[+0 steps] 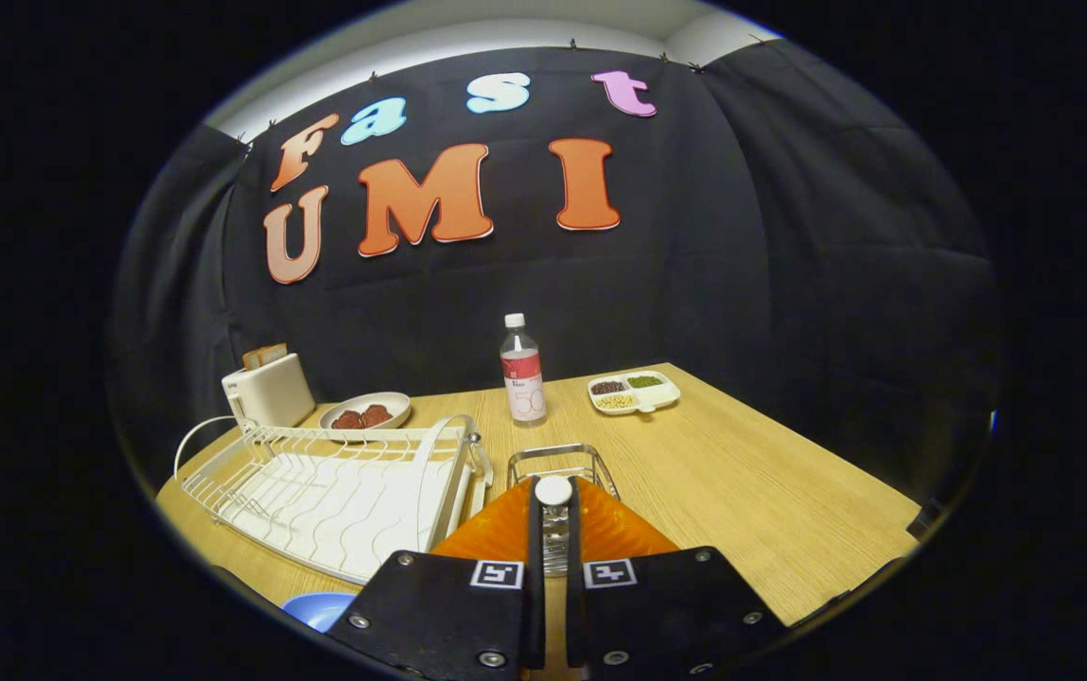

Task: Take the plate from the dish rack, then take the spoon from the basket and place it into the plate.

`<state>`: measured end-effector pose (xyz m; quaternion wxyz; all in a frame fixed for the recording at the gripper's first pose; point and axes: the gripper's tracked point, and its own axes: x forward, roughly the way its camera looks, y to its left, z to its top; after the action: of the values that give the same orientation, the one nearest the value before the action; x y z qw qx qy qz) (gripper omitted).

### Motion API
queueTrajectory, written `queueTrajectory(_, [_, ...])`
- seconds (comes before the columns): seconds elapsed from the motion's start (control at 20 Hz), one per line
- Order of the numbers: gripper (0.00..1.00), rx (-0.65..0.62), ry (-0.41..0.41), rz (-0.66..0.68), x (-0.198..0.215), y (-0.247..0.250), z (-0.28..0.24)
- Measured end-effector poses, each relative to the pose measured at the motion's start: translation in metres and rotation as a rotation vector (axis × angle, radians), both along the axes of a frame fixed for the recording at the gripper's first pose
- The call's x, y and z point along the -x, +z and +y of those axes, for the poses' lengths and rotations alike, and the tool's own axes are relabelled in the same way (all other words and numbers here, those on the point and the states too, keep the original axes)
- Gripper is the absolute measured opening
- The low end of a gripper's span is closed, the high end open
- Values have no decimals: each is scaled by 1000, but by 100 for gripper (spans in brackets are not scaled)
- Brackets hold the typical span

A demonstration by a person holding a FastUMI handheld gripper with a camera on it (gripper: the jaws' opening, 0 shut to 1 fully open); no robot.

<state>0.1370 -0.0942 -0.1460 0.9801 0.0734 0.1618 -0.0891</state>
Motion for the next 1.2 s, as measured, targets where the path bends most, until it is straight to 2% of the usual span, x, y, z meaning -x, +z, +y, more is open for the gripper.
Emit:
queueTrajectory(0.35, [8, 15, -4, -108, 20, 71, 0])
queueTrajectory(0.7, [8, -20, 68, -152, 68, 124, 26])
queueTrajectory(0.9, [8, -8, 143, -172, 105, 130, 55])
queueTrajectory(1.2, [8, -3, 274, -132, 147, 96, 103])
